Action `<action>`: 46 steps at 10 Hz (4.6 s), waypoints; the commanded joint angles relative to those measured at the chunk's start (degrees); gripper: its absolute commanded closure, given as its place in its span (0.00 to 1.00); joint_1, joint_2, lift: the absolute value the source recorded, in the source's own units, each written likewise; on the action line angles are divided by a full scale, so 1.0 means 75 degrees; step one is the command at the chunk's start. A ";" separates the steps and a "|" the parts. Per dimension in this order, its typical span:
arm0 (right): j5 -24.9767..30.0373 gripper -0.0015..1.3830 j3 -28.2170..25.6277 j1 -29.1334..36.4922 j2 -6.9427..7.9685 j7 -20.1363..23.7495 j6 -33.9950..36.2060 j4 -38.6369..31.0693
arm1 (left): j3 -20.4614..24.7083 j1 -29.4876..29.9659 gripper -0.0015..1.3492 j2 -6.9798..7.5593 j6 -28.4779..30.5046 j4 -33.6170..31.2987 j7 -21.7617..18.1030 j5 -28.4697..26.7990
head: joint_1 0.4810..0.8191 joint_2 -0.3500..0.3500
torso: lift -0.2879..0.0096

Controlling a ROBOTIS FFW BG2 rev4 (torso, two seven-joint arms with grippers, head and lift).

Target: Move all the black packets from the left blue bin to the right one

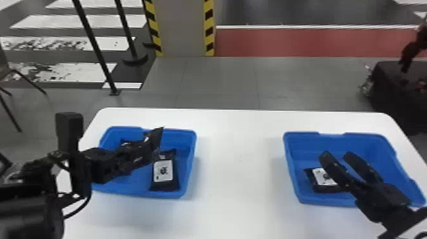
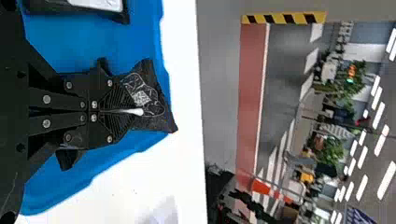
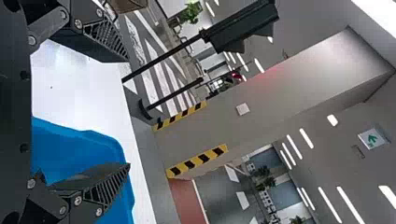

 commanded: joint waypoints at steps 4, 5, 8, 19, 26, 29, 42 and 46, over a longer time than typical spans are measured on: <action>0.0000 0.18 0.0531 -0.0917 0.0080 0.0376 0.0567 0.0360 | -0.1548 -0.0438 0.89 -0.0018 -0.3500 0.1404 0.0107 0.0850 | 0.63 0.50 | 0.60; 0.0000 0.18 0.0636 -0.1142 0.0080 0.0412 0.0567 0.0360 | -0.1923 -0.0644 0.89 0.0006 -0.3687 0.1723 0.0083 0.0850 | 0.63 0.48 | 0.60; -0.0047 0.18 0.0929 -0.1574 0.0162 0.0458 0.0642 0.0510 | -0.2954 -0.1375 0.89 0.0041 -0.3893 0.2604 -0.0034 0.0979 | 0.63 0.40 | 0.60; 0.0246 0.39 0.1691 -0.2961 0.0244 0.0529 0.0680 0.1560 | -0.4091 -0.2200 0.89 -0.0123 -0.3856 0.3298 -0.0069 0.1401 | 0.63 0.33 | 0.60; 0.0293 0.93 0.1539 -0.2961 0.0221 0.0681 0.0436 0.1748 | -0.3880 -0.1938 0.50 -0.0123 -0.3612 0.3335 0.0118 0.1706 | 0.63 0.33 | 0.60; 0.0457 0.93 0.0508 -0.2699 0.0104 0.0658 0.0230 0.1673 | -0.3165 -0.1263 0.09 -0.0088 -0.3893 0.3298 0.0083 0.1835 | 0.63 0.31 | 0.60; 0.0867 0.21 -0.0055 -0.0317 0.0127 0.0259 -0.1326 -0.0146 | -0.0212 0.0368 0.12 -0.0170 -0.0856 0.1498 0.0564 -0.0298 | 0.63 0.52 | 0.60; 0.1102 0.21 0.0109 0.0283 0.0362 0.0271 -0.1214 -0.0183 | -0.0458 -0.0513 0.13 -0.0076 -0.1381 0.2960 0.0564 -0.0310 | 0.63 0.57 | 0.60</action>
